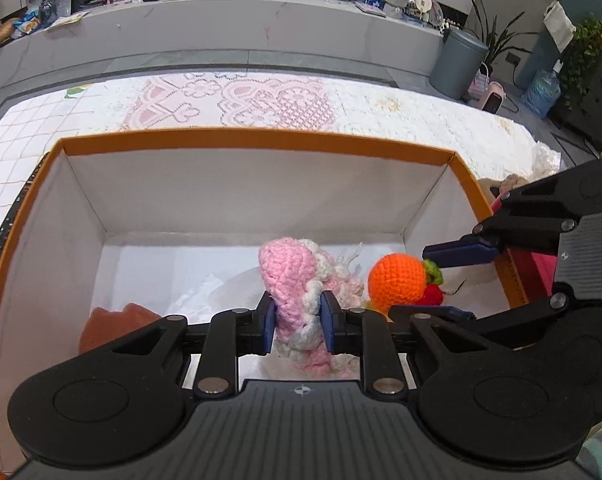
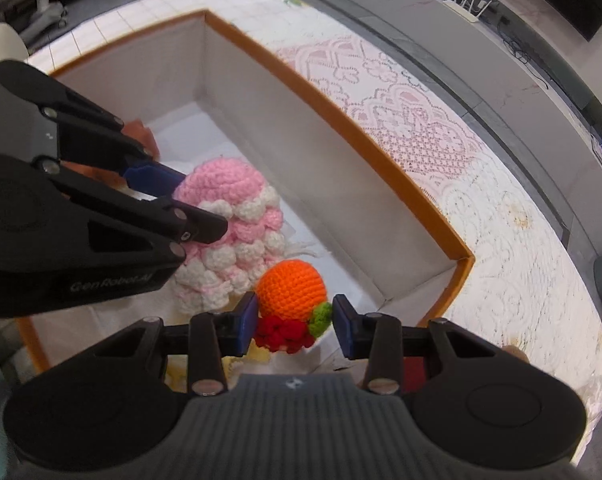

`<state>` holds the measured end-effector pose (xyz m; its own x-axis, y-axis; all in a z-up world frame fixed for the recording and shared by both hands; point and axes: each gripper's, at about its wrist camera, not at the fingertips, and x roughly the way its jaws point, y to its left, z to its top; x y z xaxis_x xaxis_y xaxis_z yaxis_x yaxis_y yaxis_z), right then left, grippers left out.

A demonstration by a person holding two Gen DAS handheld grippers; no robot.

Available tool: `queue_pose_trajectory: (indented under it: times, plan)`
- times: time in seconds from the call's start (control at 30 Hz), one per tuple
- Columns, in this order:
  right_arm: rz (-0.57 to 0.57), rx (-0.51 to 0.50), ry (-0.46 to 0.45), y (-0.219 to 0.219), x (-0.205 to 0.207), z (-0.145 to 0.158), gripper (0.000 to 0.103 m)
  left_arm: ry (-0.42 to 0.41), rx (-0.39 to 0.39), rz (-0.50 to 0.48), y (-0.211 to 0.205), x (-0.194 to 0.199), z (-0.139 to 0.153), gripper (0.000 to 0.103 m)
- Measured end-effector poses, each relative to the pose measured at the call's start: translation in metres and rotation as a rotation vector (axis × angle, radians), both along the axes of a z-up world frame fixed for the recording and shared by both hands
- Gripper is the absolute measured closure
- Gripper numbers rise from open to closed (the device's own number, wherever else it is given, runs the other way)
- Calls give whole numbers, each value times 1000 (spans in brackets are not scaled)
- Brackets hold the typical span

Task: Organize soft objects
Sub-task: 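Carry the crocheted ball and hat over the orange box with both tools, then open both tools to drop the ball and hat into the box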

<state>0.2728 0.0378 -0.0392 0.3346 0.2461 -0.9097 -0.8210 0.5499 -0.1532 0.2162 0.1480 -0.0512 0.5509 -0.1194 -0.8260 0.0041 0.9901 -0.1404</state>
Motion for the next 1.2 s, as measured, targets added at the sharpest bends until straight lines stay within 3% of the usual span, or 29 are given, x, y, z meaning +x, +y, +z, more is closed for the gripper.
queue_pose_trajectory:
  times: [0.37, 0.5, 0.67, 1.2]
  plan:
    - [8, -21, -24, -1, 3, -1, 59, -12, 36, 4, -2, -7, 8, 65]
    - [-1, -5, -33, -5, -2, 5, 56, -59, 55, -1, -4, -16, 20, 47]
    - [-29, 41, -49, -10, -7, 17, 50, -112, 80, -8, -9, -29, 38, 47]
    - [-207, 334, -164, -78, -77, 74, 49, -390, 79, 74, -43, -105, 79, 47]
